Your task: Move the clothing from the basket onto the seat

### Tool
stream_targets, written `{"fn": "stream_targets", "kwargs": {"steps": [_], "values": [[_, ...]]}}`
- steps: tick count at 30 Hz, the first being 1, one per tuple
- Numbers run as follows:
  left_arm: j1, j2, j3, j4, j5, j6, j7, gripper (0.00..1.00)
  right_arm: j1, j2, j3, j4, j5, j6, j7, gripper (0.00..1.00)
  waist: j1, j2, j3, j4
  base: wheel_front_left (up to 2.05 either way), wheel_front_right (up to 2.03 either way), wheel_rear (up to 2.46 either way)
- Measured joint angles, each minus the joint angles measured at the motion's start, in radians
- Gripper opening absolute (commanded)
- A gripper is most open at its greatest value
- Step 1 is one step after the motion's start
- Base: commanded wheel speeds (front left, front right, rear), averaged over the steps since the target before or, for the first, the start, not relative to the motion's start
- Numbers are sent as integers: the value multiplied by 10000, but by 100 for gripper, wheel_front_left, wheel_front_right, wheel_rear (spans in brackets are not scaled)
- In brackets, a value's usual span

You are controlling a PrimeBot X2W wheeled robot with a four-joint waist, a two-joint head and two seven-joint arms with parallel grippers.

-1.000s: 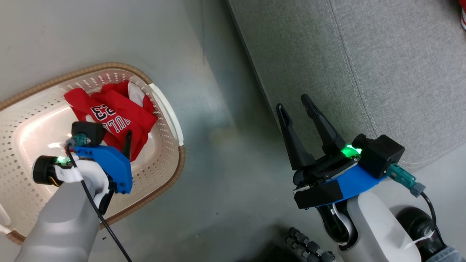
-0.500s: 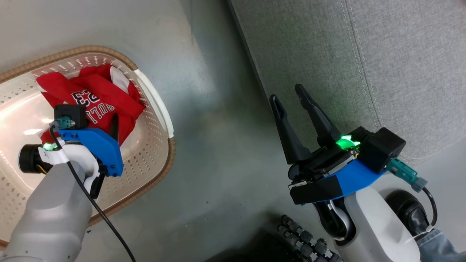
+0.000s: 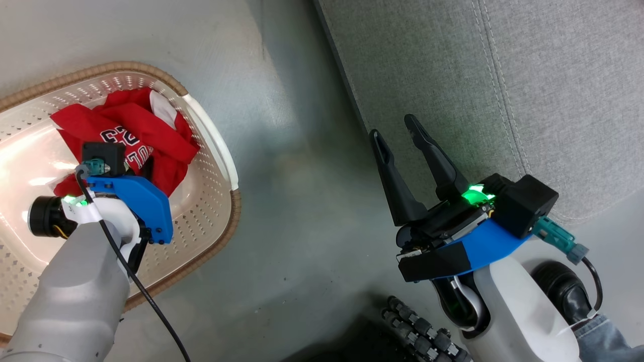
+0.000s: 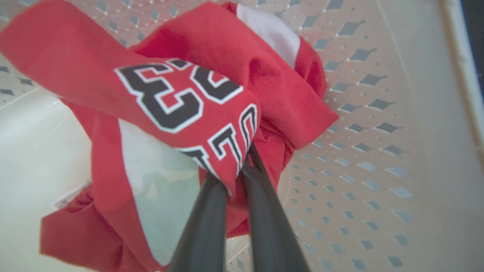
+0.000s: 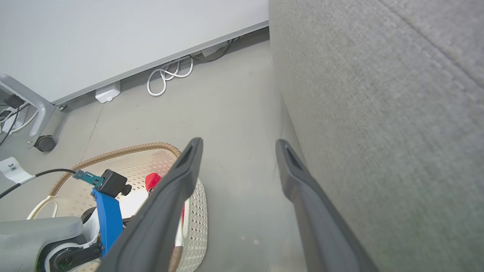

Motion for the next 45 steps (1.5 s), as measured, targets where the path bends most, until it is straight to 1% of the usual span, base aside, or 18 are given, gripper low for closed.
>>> {"fn": "stream_targets", "kwargs": {"steps": [14, 23, 29, 38, 45], "values": [[0, -88, -207, 63, -2, -13, -94, 0, -37, 0, -84, 98, -232, 0, 0, 100, 0, 0, -270, 128, 0, 0, 0], [28, -554, -493, 305, 4, -125, -416, 0, -60, 2, -328, 270, -784, 0, 0, 100, 0, 0, -964, 601, 0, 0, 0], [432, -1016, -665, 585, -38, -234, -794, 0, -37, 4, -627, 458, -1235, 0, -2, 100, 0, 0, -1836, 1027, 0, 0, 0], [1187, -1756, -1043, 777, -307, -393, -1386, 0, 437, 10, -761, 1020, -1726, 0, 0, 100, -2, 0, -3695, 1729, 0, 0, 0], [1900, -1977, -1507, 474, -598, -443, -1634, 0, 1084, 12, -771, 1453, -1850, 0, -2, 100, -3, 0, -5459, 2238, 0, 0, 0]]}}
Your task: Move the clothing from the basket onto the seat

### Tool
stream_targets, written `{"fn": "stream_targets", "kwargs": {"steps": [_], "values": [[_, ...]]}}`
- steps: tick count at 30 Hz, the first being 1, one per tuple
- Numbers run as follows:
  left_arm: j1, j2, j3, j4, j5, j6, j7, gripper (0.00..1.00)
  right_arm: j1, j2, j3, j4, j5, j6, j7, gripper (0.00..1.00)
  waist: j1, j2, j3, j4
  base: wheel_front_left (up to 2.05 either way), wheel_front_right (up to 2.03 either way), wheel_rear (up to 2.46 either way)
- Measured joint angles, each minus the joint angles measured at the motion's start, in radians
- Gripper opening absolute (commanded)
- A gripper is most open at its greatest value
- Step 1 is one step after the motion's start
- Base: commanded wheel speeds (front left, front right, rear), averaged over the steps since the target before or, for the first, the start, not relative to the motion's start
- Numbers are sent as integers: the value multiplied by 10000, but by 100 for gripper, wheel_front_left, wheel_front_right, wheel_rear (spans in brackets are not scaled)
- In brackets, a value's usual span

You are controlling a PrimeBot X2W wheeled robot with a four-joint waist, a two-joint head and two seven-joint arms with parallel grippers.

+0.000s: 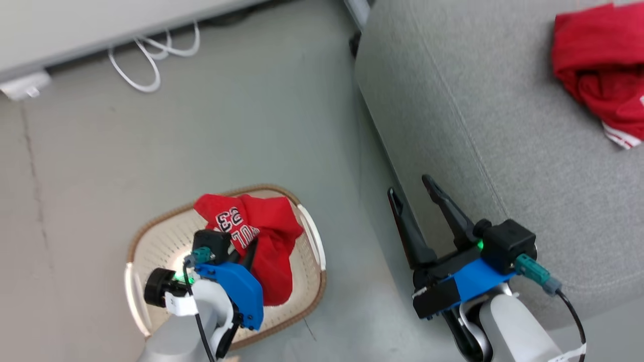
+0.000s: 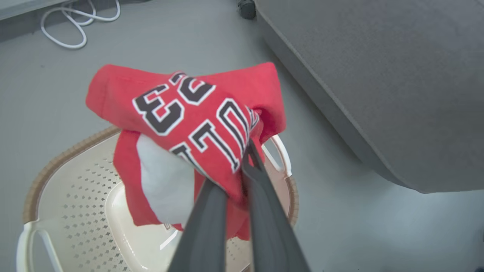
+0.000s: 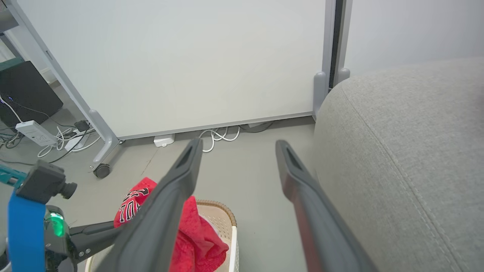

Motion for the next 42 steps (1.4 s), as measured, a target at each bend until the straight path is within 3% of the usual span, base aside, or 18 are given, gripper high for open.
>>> {"fn": "stream_targets", "kwargs": {"steps": [9, 19, 30, 42], "values": [[568, 174, -792, -1085, -554, -2, -207, 0, 937, 0, -98, 307, -31, 0, 132, 100, -1, 0, -2040, 663, 0, 0, 0], [410, 349, -1549, -2261, -1317, -4, -224, 0, 1777, 0, -155, 263, -23, 0, 460, 100, 0, 0, -3396, 1543, 0, 0, 0], [-1025, 44, -2385, -3173, -1724, -4, 125, 0, 2115, 0, -174, 10, -54, 0, 757, 100, 2, 0, -3997, 2528, 0, 0, 0], [-2139, -357, -2823, -3175, -2190, -4, 579, 0, 2150, 2, 100, 12, 12, 0, 848, 100, 3, -1, -4132, 2888, 0, 0, 0]]}}
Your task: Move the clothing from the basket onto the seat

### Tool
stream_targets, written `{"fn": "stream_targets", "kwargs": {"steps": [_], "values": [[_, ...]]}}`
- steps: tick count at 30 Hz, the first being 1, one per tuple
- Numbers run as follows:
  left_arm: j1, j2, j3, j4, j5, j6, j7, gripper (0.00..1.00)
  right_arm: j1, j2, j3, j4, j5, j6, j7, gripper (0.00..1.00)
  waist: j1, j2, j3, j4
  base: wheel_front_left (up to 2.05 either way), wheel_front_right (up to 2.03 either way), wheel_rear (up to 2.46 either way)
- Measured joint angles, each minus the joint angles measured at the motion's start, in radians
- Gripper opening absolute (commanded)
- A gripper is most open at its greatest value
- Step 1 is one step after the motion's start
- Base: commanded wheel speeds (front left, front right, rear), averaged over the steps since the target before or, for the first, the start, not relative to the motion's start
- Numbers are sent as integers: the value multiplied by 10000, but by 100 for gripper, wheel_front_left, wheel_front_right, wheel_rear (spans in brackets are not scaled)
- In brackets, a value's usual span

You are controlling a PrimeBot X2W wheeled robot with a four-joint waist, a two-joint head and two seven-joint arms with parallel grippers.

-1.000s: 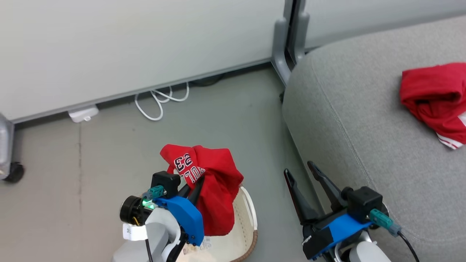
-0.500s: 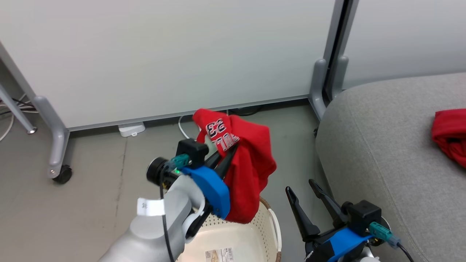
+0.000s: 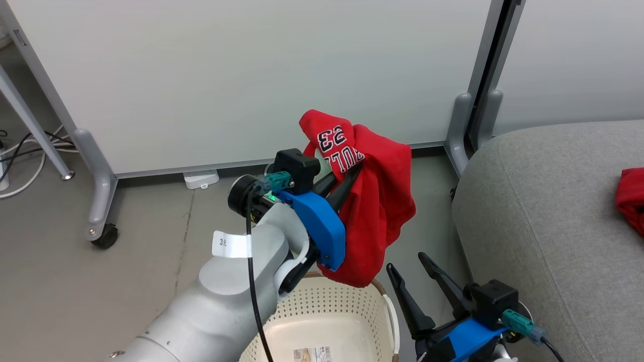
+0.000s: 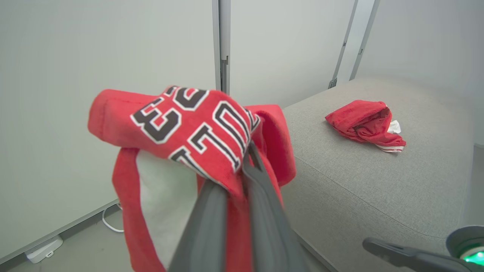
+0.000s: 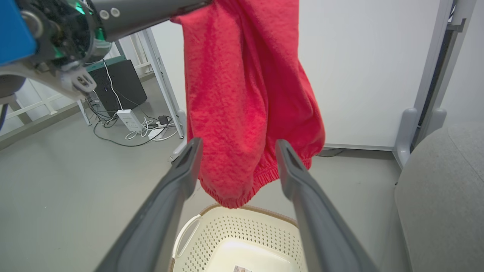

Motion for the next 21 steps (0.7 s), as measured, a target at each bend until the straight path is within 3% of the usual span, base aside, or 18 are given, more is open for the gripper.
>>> {"fn": "stream_targets", "kwargs": {"steps": [12, 21], "values": [[-83, -111, -437, 157, -403, 0, -121, 0, -117, 0, 174, 82, -67, 0, 125, 100, 0, 0, 158, -83, 0, 0, 0], [-184, -151, -761, 176, -614, 0, -238, 0, -1346, -2, 805, 997, 12, 0, 217, 100, 0, 0, 269, -73, 0, 0, 0]]}}
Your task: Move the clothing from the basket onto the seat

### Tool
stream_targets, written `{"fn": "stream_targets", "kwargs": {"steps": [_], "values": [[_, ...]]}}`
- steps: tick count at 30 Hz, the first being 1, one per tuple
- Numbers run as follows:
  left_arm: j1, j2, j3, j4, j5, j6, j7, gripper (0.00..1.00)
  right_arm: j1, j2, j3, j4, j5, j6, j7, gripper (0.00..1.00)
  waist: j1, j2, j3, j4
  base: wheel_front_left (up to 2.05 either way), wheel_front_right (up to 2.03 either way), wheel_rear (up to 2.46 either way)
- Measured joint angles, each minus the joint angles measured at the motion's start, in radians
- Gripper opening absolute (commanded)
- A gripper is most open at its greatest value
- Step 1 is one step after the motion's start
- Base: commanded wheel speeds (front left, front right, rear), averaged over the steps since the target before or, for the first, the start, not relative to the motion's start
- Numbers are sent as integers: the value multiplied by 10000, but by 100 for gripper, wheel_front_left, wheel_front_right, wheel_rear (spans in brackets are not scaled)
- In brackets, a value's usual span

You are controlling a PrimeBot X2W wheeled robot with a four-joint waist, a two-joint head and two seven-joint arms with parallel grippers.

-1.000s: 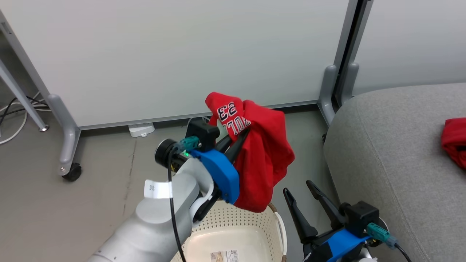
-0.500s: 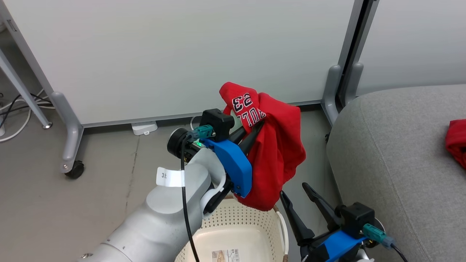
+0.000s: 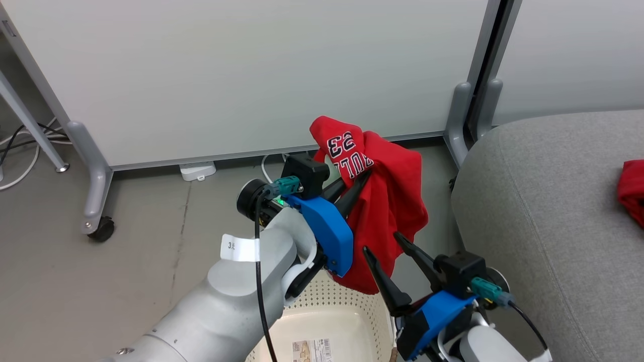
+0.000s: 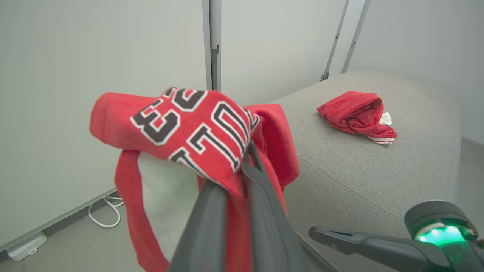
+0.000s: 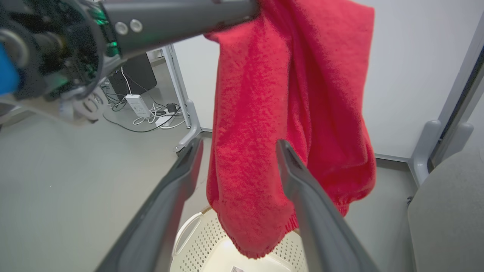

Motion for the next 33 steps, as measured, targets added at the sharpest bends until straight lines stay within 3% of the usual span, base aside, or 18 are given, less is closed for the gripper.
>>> {"fn": "stream_targets", "kwargs": {"steps": [18, 33], "values": [[-181, -42, -727, -157, -454, 0, -86, 0, -2809, 2, 978, 3662, 807, 0, -564, 100, 0, 0, 139, 271, 0, 0, 0], [-198, -46, -1187, -397, -821, 0, -109, 0, -4009, 2, 2309, 5453, 2109, 0, -836, 100, 0, 0, 101, 403, 0, 0, 0]]}}
